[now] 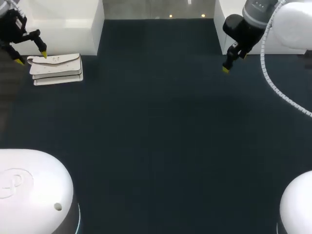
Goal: Pick up the bag, open it, inspect its contents, close it, and place it on the opposite side
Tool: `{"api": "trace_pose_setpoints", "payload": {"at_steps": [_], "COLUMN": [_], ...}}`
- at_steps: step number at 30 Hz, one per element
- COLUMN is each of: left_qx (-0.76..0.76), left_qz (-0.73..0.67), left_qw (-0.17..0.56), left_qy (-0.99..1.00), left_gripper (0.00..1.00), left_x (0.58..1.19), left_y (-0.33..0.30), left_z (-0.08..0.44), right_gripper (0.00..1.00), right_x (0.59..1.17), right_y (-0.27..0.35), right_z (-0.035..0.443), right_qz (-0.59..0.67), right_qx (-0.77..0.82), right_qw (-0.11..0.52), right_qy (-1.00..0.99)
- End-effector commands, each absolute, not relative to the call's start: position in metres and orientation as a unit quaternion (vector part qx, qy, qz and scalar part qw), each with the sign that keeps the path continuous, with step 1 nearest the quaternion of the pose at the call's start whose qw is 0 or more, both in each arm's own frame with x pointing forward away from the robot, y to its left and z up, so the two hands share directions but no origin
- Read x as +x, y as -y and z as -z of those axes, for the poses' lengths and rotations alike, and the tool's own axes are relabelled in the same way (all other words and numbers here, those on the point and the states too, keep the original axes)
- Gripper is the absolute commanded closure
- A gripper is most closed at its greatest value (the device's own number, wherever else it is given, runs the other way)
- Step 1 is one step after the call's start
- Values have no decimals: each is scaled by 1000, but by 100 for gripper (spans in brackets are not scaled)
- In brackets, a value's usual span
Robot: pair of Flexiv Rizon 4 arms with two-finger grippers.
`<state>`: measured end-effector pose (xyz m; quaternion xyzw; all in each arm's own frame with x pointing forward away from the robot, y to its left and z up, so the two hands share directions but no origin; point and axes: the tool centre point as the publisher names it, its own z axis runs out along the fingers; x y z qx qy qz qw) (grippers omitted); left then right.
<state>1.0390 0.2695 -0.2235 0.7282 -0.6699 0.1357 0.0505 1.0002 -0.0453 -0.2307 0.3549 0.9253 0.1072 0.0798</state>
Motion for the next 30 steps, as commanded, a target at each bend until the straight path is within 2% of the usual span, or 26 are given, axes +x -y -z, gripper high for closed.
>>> {"api": "trace_pose_setpoints", "payload": {"at_steps": [1, 11, 27, 30], "left_qx": [725, 737, 740, 739], "left_qz": [-195, -216, -230, -245], "left_qw": [96, 109, 119, 127], "left_qy": [653, 631, 621, 615], "left_gripper": [0, 0, 0, 0], "left_x": [1040, 1043, 1045, 1053], "left_y": [-288, -310, -318, -321], "left_z": [235, 252, 256, 260], "right_gripper": [0, 0, 0, 0], "right_x": [994, 994, 994, 997], "right_y": [36, 9, 7, -13], "right_z": [244, 258, 260, 269], "right_qz": [-209, -241, -238, -218], "right_qx": [132, 12, 10, -11], "right_qw": [112, 74, 70, 64], "right_qy": [-962, -968, -969, -974]}}
